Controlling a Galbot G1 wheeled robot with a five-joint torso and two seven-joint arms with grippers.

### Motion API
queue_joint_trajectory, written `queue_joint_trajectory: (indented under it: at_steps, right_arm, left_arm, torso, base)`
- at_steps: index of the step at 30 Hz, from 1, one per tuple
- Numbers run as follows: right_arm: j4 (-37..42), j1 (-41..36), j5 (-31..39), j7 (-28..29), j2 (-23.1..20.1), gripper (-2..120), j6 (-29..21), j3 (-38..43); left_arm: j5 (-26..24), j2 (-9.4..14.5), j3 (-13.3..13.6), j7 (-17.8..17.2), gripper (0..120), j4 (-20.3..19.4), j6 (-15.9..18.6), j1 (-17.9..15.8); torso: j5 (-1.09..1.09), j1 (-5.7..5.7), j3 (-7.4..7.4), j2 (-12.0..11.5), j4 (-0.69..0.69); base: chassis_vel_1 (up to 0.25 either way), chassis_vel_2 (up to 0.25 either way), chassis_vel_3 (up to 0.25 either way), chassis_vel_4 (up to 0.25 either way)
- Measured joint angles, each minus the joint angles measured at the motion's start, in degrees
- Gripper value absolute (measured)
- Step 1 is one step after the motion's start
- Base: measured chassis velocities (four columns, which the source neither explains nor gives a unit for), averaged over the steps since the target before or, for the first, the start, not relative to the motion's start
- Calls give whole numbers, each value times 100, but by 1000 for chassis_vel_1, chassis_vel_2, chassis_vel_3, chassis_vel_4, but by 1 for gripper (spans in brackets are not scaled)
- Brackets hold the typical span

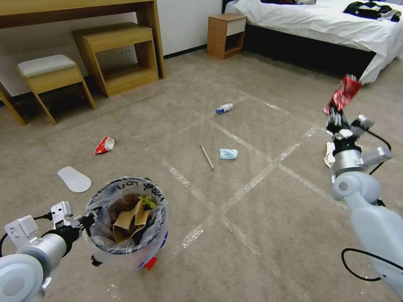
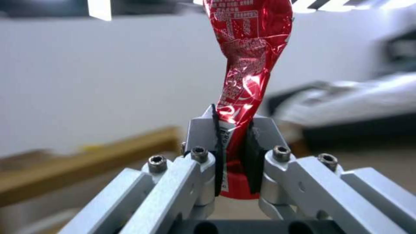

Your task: Pick up the trash bin and place the garbage on the floor into it.

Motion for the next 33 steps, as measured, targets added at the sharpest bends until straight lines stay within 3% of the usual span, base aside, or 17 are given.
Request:
queue_joint_trajectory:
  at_steps: [8, 17, 26, 28, 33]
  right_arm:
    - [1055, 23, 302, -849, -319, 9, -108, -531]
    - [1336, 568, 56, -1340, -404, 9, -109, -1789]
    - [1146, 1597, -182, -1399, 26, 9, -97, -3676]
    - [968, 1924, -309, -1390, 270, 9, -73, -4401]
    - [633, 2201, -442, -1380, 657, 9, -17, -5074]
  left_arm:
    - [-141, 11, -19, -9, 0, -60, -37, -14]
    - [-125, -21, 98, 55, 0, 65, -70, -117]
    - [-108, -24, 151, 62, 0, 218, -73, -203]
    - [-109, -30, 145, 66, 0, 249, -73, -209]
    - [-108, -61, 145, 64, 0, 254, -73, -199]
  torso:
    - [1, 0, 0, 0, 0]
    - [1, 0, 0, 0, 0]
    - [-1, 0, 0, 0, 1]
    - [-1, 0, 0, 0, 1]
    - [-1, 0, 1, 0, 1]
  base:
    - [0, 0, 0, 0]
    - [0, 0, 0, 0]
    - [0, 0, 0, 0]
    - [0, 0, 0, 0]
    - [0, 0, 0, 0]
